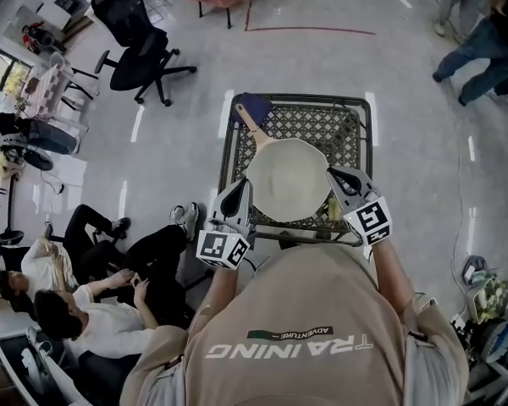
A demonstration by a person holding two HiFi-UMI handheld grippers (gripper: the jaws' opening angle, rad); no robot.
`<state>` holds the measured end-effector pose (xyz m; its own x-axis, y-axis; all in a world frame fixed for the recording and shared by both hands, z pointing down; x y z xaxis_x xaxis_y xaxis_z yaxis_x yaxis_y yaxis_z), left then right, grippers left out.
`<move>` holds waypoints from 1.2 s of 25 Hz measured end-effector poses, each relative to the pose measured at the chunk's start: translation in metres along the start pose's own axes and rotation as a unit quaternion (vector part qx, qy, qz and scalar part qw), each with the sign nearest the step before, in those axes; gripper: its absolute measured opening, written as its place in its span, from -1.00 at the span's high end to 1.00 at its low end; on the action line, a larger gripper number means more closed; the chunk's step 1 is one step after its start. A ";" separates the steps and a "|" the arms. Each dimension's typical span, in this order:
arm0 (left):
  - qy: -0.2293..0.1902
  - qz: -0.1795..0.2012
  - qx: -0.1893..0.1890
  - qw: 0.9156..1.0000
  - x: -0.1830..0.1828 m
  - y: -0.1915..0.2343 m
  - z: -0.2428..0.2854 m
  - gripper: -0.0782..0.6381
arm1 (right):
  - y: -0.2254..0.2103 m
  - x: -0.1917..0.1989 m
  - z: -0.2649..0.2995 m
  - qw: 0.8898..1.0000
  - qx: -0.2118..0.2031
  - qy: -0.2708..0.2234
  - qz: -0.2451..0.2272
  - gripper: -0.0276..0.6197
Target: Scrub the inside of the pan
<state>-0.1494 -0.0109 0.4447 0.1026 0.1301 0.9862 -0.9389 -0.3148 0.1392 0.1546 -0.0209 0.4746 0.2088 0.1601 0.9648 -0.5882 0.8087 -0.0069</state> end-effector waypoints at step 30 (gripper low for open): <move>0.041 0.016 -0.029 0.999 0.003 -0.008 -0.040 0.73 | 0.009 0.236 0.002 0.943 0.026 0.210 0.255 0.60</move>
<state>-0.1552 0.0297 0.4428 0.0468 0.1975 0.9792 -0.9590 -0.2654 0.0993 0.1967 0.0233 0.7028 0.1732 0.7401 0.6498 -0.7319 0.5382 -0.4179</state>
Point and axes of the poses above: the fingertips, and each gripper's own axes: z forward along the fingers, y to its left, x out of its underside, the point moved 10 cm from there along -z, backward along the fingers, and after that the axes turned 15 degrees about -x, right-handed, at the moved point
